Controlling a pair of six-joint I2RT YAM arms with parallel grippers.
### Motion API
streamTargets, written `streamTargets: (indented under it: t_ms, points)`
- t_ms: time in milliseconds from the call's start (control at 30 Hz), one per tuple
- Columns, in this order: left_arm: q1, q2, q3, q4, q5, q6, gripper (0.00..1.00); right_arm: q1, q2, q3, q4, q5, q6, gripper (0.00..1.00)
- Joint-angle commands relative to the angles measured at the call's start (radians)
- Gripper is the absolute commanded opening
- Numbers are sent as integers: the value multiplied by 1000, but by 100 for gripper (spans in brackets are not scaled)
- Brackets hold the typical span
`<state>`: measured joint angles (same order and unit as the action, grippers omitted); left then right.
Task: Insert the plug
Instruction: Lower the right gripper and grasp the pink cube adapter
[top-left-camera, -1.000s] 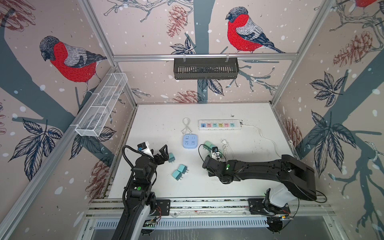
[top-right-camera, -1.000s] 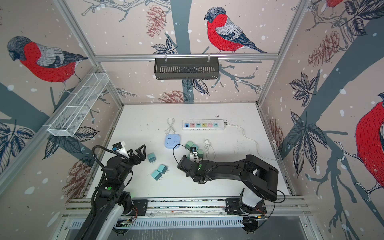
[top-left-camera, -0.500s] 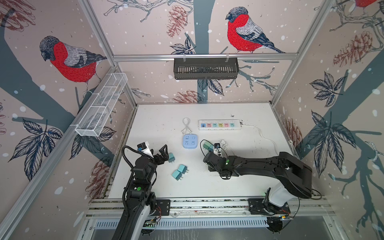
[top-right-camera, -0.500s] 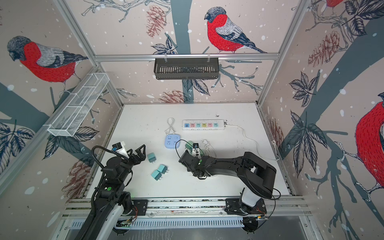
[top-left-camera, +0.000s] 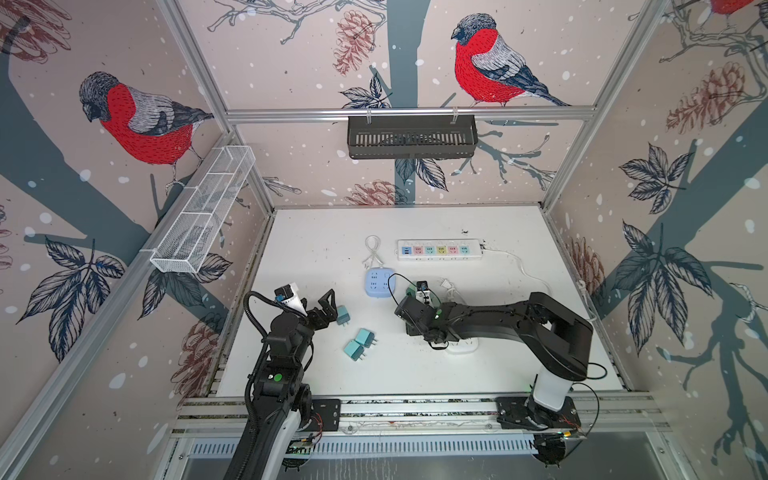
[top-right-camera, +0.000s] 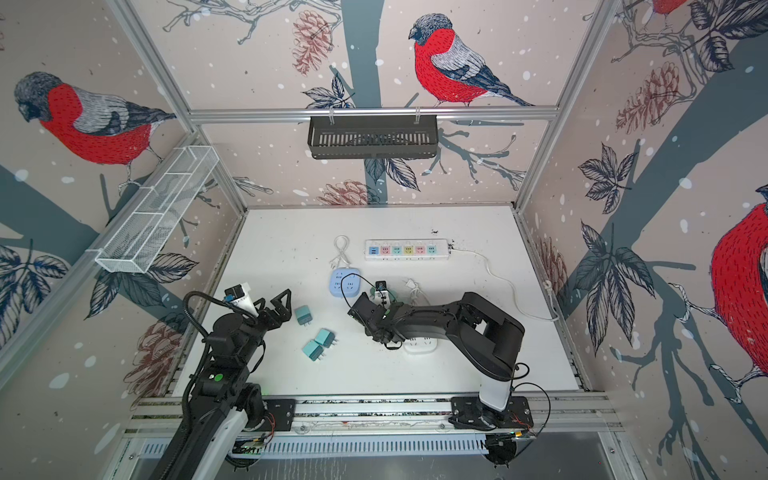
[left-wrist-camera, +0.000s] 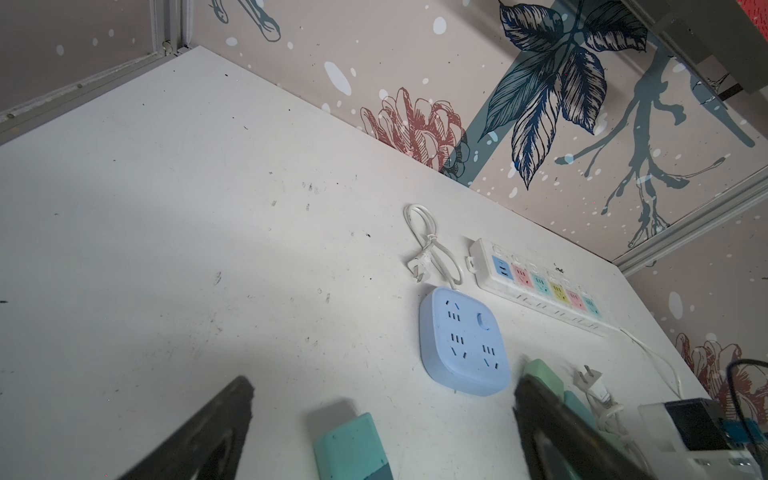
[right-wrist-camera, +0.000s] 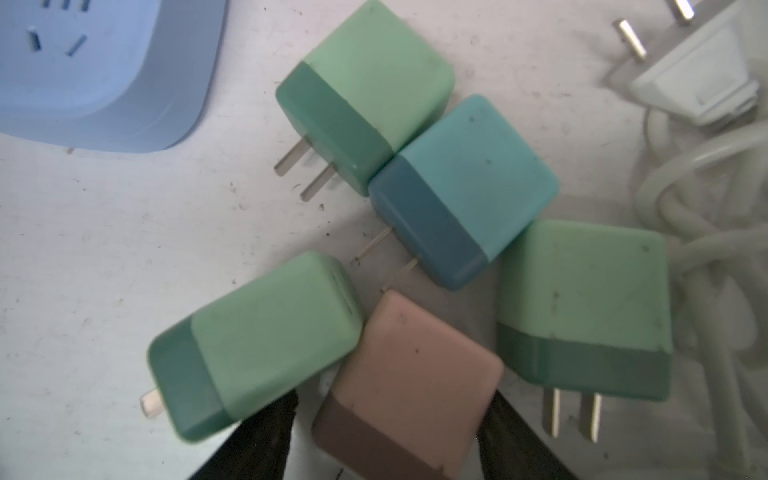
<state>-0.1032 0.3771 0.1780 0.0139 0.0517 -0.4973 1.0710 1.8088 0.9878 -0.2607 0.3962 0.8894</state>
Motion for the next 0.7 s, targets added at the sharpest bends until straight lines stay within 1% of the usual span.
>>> streamTargets:
  t_ms: [0,167,267,400,667]
  points:
    - [-1,2,0,34,-3,0,98,-3,17,19,-8,2,-15,70]
    - [-1,0,1,35,-4,0,98,-19,43,40,-9,6,-31,69]
    - [-1,1,-1,35,-4,0,98,-31,50,41,-11,5,-38,67]
    - [-1,0,1,35,-4,0,98,-31,40,29,-9,9,-42,50]
    - [-1,2,-6,46,0,4,98,5,-9,-8,0,16,-37,34]
